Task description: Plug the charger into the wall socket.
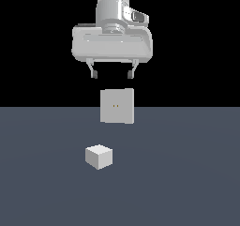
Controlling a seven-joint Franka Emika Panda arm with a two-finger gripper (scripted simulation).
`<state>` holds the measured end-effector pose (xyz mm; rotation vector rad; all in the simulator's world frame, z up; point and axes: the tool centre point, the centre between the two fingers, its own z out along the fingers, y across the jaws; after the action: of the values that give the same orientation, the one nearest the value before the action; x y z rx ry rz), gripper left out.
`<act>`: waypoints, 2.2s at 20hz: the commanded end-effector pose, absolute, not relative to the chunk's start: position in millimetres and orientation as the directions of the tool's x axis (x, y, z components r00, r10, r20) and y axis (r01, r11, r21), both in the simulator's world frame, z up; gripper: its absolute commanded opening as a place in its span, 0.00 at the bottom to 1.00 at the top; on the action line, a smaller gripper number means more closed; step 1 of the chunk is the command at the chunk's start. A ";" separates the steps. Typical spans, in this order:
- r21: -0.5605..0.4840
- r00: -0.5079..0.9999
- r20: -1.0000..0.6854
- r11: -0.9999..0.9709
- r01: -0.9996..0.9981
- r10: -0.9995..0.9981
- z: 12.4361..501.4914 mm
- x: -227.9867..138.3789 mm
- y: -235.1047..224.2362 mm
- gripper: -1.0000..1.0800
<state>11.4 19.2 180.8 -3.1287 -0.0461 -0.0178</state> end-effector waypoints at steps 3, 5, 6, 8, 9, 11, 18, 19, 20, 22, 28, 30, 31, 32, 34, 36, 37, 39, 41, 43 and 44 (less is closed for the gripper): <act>-0.013 0.999 0.012 -0.999 0.033 0.032 180.4 10.9 19.5 0.96; -0.013 0.999 0.014 -0.999 0.041 0.041 179.1 9.7 20.1 0.96; -0.013 0.999 0.016 -0.999 0.048 0.048 178.1 8.8 20.6 0.96; -0.014 0.998 0.020 -0.998 0.066 0.065 175.5 6.3 21.8 0.96; -0.015 0.997 0.023 -0.997 0.077 0.076 173.8 4.8 22.6 0.96; -0.016 0.994 0.029 -0.995 0.102 0.102 169.9 1.1 24.3 0.96; -0.020 0.971 0.062 -0.973 0.231 0.229 150.0 -17.4 31.5 0.96; -0.020 0.966 0.067 -0.967 0.253 0.251 146.5 -20.7 32.6 0.96; -0.021 0.959 0.073 -0.961 0.276 0.274 142.7 -24.2 33.6 0.96; -0.020 0.943 0.085 -0.946 0.323 0.320 135.0 -31.1 35.4 0.96; -0.017 0.887 0.120 -0.893 0.450 0.445 112.8 -50.5 38.7 0.96; -0.015 0.866 0.130 -0.872 0.488 0.483 105.7 -56.4 39.2 0.96; -0.014 0.855 0.135 -0.862 0.507 0.501 102.2 -59.3 39.4 0.96; -0.013 0.844 0.140 -0.851 0.525 0.518 98.6 -62.1 39.5 0.96; -0.011 0.821 0.150 -0.829 0.559 0.551 91.9 -67.5 39.6 0.96; -0.009 0.800 0.158 -0.809 0.588 0.579 85.8 -72.1 39.4 0.96; -0.008 0.790 0.162 -0.800 0.601 0.592 83.0 -74.1 39.3 0.96; -0.006 0.771 0.169 -0.782 0.623 0.614 78.0 -77.7 39.1 0.96; -0.004 0.755 0.175 -0.766 0.642 0.632 73.7 -80.7 38.8 0.96; -0.002 0.741 0.179 -0.753 0.658 0.647 70.0 -83.2 38.4 0.96; -0.002 0.735 0.181 -0.748 0.664 0.653 68.4 -84.2 38.3 0.96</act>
<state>-82.5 38.4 71.0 -2.8747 -1.0655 -0.2547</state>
